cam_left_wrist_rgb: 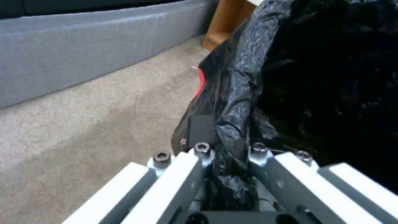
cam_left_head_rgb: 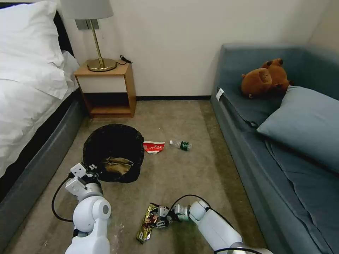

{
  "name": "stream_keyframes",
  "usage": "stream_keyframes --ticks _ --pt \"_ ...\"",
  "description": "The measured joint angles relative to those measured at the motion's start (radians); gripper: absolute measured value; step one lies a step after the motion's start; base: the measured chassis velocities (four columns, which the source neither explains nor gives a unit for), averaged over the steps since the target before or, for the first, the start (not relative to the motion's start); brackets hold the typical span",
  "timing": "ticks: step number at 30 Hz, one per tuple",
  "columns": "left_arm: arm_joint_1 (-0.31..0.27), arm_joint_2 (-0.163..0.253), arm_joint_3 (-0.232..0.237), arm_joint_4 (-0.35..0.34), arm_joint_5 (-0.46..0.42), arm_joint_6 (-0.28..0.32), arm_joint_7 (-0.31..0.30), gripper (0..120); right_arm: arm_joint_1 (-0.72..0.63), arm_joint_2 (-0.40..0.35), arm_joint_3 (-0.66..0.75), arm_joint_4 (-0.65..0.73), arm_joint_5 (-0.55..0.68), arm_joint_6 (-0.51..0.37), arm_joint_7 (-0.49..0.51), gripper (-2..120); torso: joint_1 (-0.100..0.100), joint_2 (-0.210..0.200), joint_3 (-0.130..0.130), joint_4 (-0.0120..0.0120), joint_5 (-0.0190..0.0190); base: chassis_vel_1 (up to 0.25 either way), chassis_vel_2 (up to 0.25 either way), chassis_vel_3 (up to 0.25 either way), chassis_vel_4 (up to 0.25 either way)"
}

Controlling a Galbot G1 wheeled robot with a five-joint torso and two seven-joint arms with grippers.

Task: Pick up the trash bin, then pick up the garbage on the floor and place it into the trash bin.

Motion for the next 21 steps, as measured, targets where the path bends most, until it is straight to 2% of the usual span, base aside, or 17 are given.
stream_keyframes --ticks 1,3,4,5,9,11,21 --pt "0.0 0.0 0.0 0.0 0.0 0.0 0.0 1 0.0 0.0 0.0 0.0 0.0 0.0 0.0 41 0.0 0.0 0.0 0.0 0.0 0.0 0.0 0.0 0.0" --pt "-0.001 0.0 0.0 0.002 -0.001 -0.001 0.0 1 0.0 -0.001 0.001 0.0 0.001 0.0 0.001 31 0.0 0.0 0.0 0.0 0.0 0.0 0.0 0.0 0.0" --pt "-0.001 0.0 0.0 0.002 -0.001 -0.001 0.0 1 0.0 -0.001 0.001 0.0 0.001 0.0 0.001 31 0.0 0.0 0.0 0.0 0.0 0.0 0.0 0.0 0.0" --pt "-0.003 0.0 0.0 0.003 -0.001 -0.002 -0.001 1 -0.002 -0.003 0.003 0.0 0.001 0.0 0.001 24 0.0 0.0 0.0 0.0 -0.0001 0.0 0.0 0.0 0.0" --pt "-0.005 0.0 0.0 0.005 -0.001 -0.003 -0.001 1 -0.004 -0.003 0.003 0.0 0.002 -0.001 0.001 14 0.0 0.0 0.0 0.0 0.0 0.0 0.0 0.0 0.0" --pt "-0.007 0.0 0.001 0.006 -0.001 -0.004 -0.002 1 -0.006 -0.006 0.005 0.0 0.004 -0.001 0.004 1 0.0 0.0 0.0 0.0 -0.0002 0.0 0.0 0.0 0.0" --pt "-0.009 0.0 0.001 0.008 -0.001 -0.005 -0.003 1 -0.005 -0.005 0.005 0.005 0.013 -0.002 0.016 0 0.0 0.0 0.0 -0.0001 -0.0003 0.0 0.0 0.0 0.0"
